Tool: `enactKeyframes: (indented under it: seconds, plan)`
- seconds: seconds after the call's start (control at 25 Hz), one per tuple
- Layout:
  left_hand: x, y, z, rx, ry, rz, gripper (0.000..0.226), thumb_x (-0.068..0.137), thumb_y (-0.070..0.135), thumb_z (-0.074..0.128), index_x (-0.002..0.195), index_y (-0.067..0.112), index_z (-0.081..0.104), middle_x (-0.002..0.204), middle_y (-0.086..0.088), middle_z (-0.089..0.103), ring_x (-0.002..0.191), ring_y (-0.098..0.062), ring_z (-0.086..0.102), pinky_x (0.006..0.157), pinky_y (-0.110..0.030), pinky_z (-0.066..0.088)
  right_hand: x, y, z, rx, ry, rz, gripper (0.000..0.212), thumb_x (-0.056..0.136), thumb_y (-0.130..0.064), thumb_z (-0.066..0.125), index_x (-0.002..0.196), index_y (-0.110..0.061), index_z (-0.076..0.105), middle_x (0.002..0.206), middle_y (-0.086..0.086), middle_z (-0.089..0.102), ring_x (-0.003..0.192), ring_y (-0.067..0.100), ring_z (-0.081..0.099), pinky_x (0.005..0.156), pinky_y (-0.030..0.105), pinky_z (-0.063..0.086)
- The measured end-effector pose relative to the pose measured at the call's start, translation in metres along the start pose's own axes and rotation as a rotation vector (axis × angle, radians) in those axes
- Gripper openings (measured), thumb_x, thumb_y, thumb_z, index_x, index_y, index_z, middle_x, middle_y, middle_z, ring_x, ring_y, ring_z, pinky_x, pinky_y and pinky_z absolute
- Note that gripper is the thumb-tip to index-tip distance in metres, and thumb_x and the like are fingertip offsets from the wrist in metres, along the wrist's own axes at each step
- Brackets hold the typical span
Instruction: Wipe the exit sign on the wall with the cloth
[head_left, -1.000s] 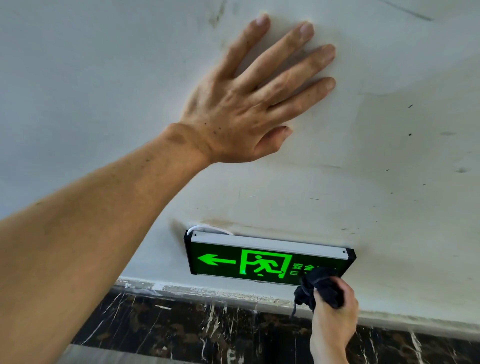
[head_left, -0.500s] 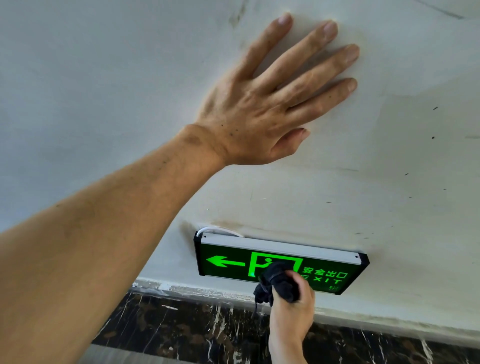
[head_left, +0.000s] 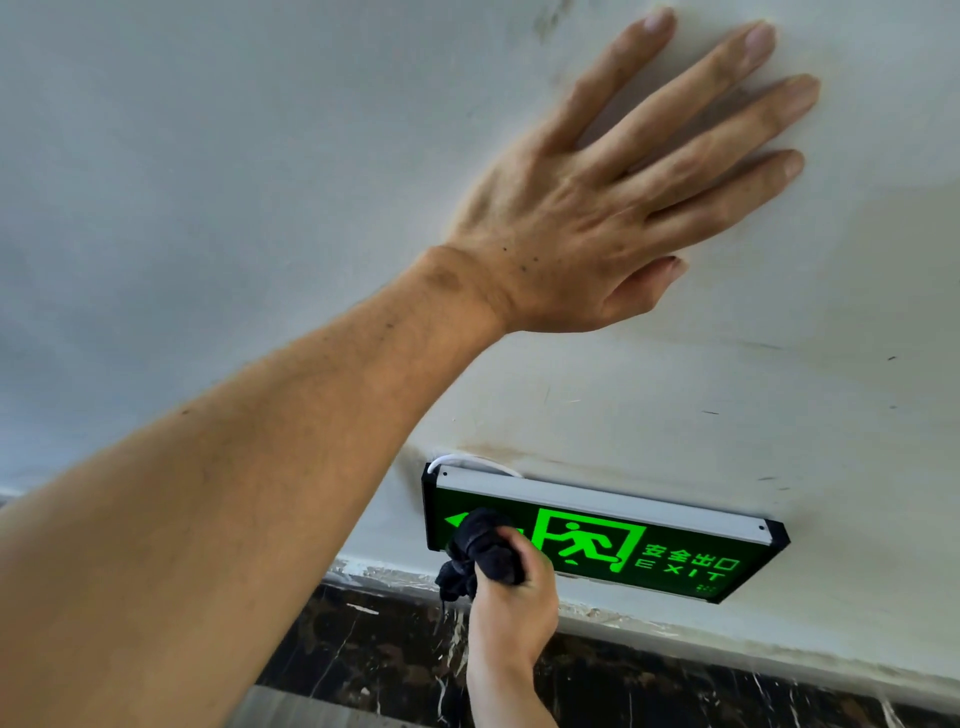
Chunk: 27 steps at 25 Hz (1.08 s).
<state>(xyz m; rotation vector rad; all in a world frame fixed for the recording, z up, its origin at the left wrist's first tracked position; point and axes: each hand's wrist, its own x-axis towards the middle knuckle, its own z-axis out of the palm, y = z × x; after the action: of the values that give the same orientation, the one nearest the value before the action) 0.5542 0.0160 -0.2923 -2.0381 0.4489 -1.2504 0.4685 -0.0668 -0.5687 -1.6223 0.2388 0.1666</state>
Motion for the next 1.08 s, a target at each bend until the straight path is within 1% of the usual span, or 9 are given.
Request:
enactKeyframes:
  seconds: [0.12, 0.32, 0.44, 0.52, 0.6, 0.76, 0.84, 0.96, 1.08]
  plan:
    - [0.0, 0.0, -0.001, -0.013, -0.011, -0.003, 0.058, 0.091, 0.03, 0.045, 0.147, 0.018, 0.043, 0.151, -0.009, 0.044, 0.138, -0.038, 0.041, 0.112, -0.06, 0.026, -0.01, 0.003, 0.019, 0.001, -0.045, 0.014, 0.035, 0.073, -0.007, 0.072, 0.074, -0.042, 0.067, 0.095, -0.012, 0.067, 0.088, 0.012, 0.064, 0.079, 0.032, 0.052]
    - [0.002, 0.0, -0.002, -0.02, -0.016, 0.007, 0.057, 0.091, 0.029, 0.045, 0.147, 0.017, 0.043, 0.151, -0.009, 0.044, 0.138, -0.037, 0.04, 0.112, -0.06, 0.027, -0.019, -0.001, 0.04, -0.072, -0.214, 0.0, 0.039, 0.074, -0.009, 0.069, 0.069, -0.047, 0.061, 0.092, -0.015, 0.066, 0.084, 0.003, 0.06, 0.068, 0.01, 0.041]
    - [0.001, -0.001, -0.001, -0.004, -0.005, -0.001, 0.058, 0.091, 0.03, 0.046, 0.148, 0.017, 0.042, 0.151, -0.01, 0.043, 0.138, -0.038, 0.04, 0.111, -0.061, 0.027, -0.018, 0.006, 0.023, -0.055, -0.262, 0.0, 0.034, 0.071, -0.011, 0.071, 0.071, -0.044, 0.067, 0.092, -0.014, 0.069, 0.086, 0.003, 0.062, 0.075, 0.017, 0.048]
    - [0.001, 0.0, 0.001, 0.003, 0.015, -0.002, 0.058, 0.091, 0.031, 0.05, 0.147, 0.016, 0.043, 0.15, -0.011, 0.045, 0.136, -0.039, 0.042, 0.11, -0.062, 0.03, -0.013, 0.014, -0.004, -0.003, -0.19, 0.015, 0.033, 0.066, -0.006, 0.075, 0.075, -0.037, 0.072, 0.086, -0.01, 0.073, 0.082, 0.002, 0.065, 0.078, 0.023, 0.052]
    - [0.002, 0.0, 0.002, 0.013, 0.024, -0.001, 0.059, 0.091, 0.032, 0.052, 0.146, 0.015, 0.043, 0.149, -0.012, 0.046, 0.136, -0.04, 0.043, 0.109, -0.062, 0.031, 0.0, 0.022, -0.042, 0.063, -0.049, 0.024, 0.037, 0.064, 0.007, 0.076, 0.071, -0.029, 0.072, 0.074, -0.006, 0.073, 0.074, -0.001, 0.065, 0.07, 0.01, 0.049]
    - [0.001, 0.0, 0.003, 0.048, 0.034, 0.002, 0.06, 0.091, 0.034, 0.054, 0.146, 0.014, 0.044, 0.149, -0.013, 0.046, 0.134, -0.041, 0.044, 0.106, -0.064, 0.033, 0.042, 0.026, -0.119, 0.166, 0.331, 0.024, 0.044, 0.066, 0.014, 0.074, 0.076, -0.029, 0.069, 0.081, 0.009, 0.07, 0.085, 0.021, 0.064, 0.065, 0.002, 0.044]
    - [0.0, 0.0, 0.003, 0.065, 0.032, 0.002, 0.06, 0.09, 0.034, 0.054, 0.146, 0.014, 0.044, 0.149, -0.013, 0.046, 0.134, -0.042, 0.044, 0.105, -0.065, 0.034, 0.063, 0.022, -0.146, 0.215, 0.422, 0.017, 0.04, 0.069, 0.016, 0.069, 0.072, -0.023, 0.064, 0.083, 0.014, 0.066, 0.084, 0.018, 0.067, 0.064, 0.006, 0.049]
    - [0.0, 0.0, 0.004, 0.07, 0.021, 0.003, 0.061, 0.091, 0.037, 0.054, 0.147, 0.015, 0.043, 0.149, -0.013, 0.045, 0.134, -0.042, 0.044, 0.105, -0.065, 0.033, 0.091, 0.018, -0.174, 0.208, 0.429, 0.059, 0.036, 0.07, 0.011, 0.069, 0.074, -0.025, 0.066, 0.092, 0.014, 0.068, 0.095, 0.028, 0.067, 0.085, 0.043, 0.056]
    - [-0.001, -0.001, 0.004, 0.07, -0.011, 0.009, 0.066, 0.092, 0.045, 0.049, 0.151, 0.018, 0.036, 0.152, -0.012, 0.041, 0.137, -0.041, 0.04, 0.107, -0.065, 0.03, 0.102, 0.016, -0.175, 0.147, 0.407, 0.08, 0.037, 0.073, 0.008, 0.065, 0.076, -0.028, 0.065, 0.102, 0.009, 0.066, 0.099, 0.028, 0.061, 0.09, 0.047, 0.052]
